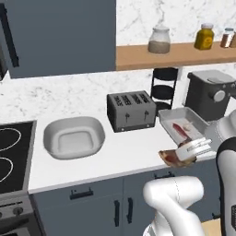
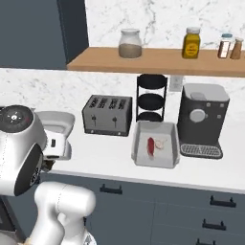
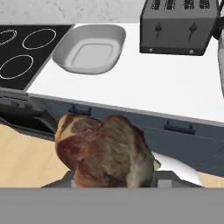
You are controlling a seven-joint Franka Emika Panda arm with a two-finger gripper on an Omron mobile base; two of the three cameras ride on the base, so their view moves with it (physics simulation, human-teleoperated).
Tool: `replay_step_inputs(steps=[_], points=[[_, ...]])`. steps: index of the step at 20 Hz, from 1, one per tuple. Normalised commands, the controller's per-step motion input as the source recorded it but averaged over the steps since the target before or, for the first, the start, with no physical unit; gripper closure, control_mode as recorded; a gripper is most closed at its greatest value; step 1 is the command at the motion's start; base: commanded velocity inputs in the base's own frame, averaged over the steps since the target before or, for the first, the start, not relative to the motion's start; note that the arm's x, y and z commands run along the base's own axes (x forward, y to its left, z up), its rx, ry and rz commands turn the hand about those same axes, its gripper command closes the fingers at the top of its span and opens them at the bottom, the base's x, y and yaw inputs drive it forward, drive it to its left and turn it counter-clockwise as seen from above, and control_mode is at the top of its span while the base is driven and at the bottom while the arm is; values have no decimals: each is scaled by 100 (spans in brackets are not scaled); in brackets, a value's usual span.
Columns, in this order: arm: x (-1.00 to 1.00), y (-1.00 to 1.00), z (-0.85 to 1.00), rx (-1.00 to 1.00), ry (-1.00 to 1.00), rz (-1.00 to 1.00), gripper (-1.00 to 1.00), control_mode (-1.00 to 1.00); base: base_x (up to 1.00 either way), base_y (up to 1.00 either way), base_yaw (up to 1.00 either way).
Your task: Place one garlic and one steak in each tupperware on the nearby counter, to pack two identical lunches.
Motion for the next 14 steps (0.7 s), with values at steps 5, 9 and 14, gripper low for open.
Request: replay_step_inputs(steps=[5, 9, 14], points=[[0, 0, 0, 0, 0, 0, 100, 100, 2, 94, 1], [0, 0, 0, 0, 0, 0, 100, 100, 91, 31, -27], [0, 0, 0, 0, 0, 0, 100, 100, 46, 48, -18]])
